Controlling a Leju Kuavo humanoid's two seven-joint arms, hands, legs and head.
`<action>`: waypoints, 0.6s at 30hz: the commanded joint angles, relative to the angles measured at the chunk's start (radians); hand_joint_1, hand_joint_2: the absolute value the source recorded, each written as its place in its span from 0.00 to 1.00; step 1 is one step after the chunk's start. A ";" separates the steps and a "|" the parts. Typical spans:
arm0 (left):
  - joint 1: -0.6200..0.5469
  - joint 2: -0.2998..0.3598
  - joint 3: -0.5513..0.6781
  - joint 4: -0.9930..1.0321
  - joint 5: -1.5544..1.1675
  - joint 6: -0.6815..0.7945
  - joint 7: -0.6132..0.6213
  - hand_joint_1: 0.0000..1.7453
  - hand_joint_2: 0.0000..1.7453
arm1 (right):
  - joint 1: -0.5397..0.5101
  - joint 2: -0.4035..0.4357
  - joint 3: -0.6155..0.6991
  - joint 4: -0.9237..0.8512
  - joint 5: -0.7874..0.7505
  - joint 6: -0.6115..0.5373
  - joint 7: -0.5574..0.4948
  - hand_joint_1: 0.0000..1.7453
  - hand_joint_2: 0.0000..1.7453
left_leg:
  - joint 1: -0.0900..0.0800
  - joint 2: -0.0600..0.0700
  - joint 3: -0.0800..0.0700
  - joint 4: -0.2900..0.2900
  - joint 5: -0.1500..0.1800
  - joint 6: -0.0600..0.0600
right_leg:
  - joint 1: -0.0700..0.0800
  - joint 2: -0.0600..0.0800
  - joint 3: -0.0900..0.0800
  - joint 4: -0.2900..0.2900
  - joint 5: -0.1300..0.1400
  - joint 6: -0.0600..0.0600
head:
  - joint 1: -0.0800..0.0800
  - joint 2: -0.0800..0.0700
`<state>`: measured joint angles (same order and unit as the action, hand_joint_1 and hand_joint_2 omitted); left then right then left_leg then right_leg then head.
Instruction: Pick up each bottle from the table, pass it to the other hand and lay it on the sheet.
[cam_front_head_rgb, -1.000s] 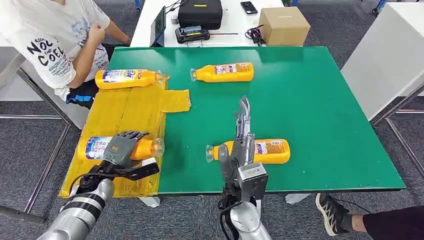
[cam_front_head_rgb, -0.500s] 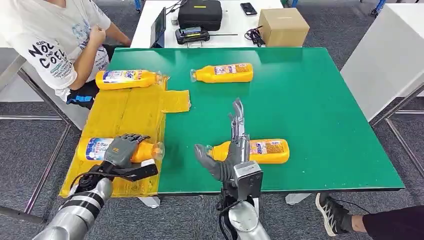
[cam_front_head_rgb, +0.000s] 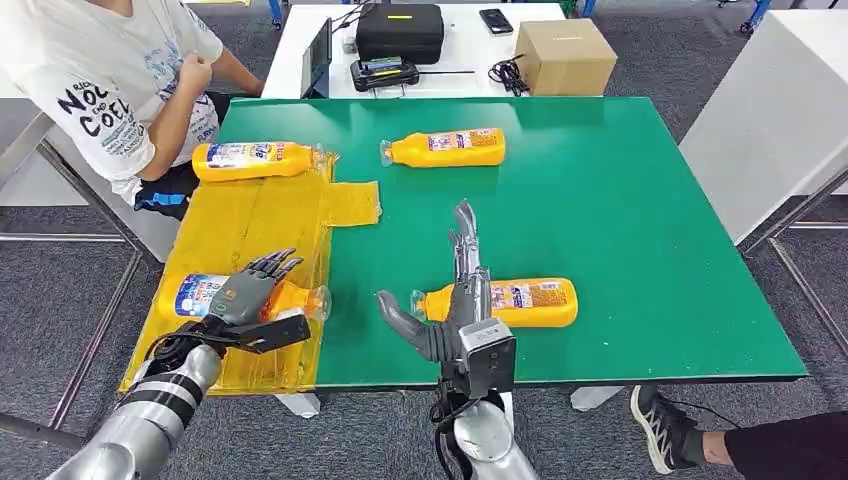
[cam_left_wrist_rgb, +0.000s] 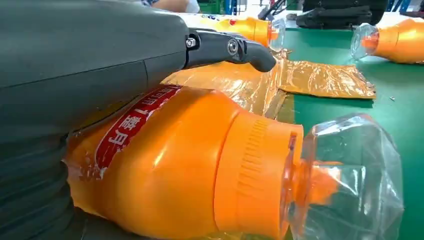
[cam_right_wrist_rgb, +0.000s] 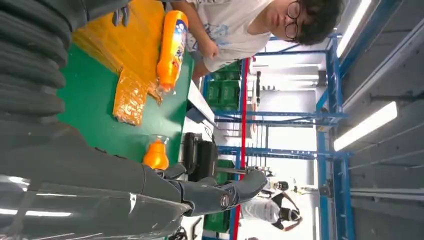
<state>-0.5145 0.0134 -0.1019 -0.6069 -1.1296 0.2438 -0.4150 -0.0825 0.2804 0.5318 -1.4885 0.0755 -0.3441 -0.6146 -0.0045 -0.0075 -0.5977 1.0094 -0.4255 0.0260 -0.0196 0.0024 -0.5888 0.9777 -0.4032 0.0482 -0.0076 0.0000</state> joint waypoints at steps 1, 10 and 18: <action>0.035 0.013 0.009 0.089 0.008 -0.022 0.002 0.00 1.00 | -0.032 -0.012 0.008 0.057 -0.006 0.000 0.004 0.00 1.00 | 0.001 0.004 0.004 -0.002 -0.001 -0.002 | 0.001 0.004 0.003 -0.002 0.000 -0.002 | 0.000 0.000; 0.052 0.011 0.061 0.086 0.188 -0.214 -0.027 0.00 1.00 | -0.037 -0.003 0.005 0.091 -0.008 0.008 0.011 0.00 1.00 | 0.000 0.004 0.006 -0.002 -0.001 -0.001 | 0.000 0.004 0.004 -0.002 0.000 -0.002 | 0.000 0.000; 0.110 -0.006 0.189 0.014 0.563 -0.531 -0.099 0.00 0.00 | -0.054 0.005 0.022 0.143 -0.017 0.020 0.010 0.00 1.00 | 0.000 0.003 0.009 -0.003 -0.001 -0.002 | 0.000 0.002 0.008 -0.001 -0.001 -0.003 | -0.001 0.000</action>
<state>-0.5070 0.0252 -0.0461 -0.6066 -0.7833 -0.1078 -0.4952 -0.0927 0.2834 0.5318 -1.4546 0.0683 -0.3292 -0.6065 -0.0045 -0.0101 -0.5922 1.0090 -0.4257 0.0253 -0.0196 0.0001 -0.5825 0.9783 -0.4054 0.0463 -0.0084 0.0000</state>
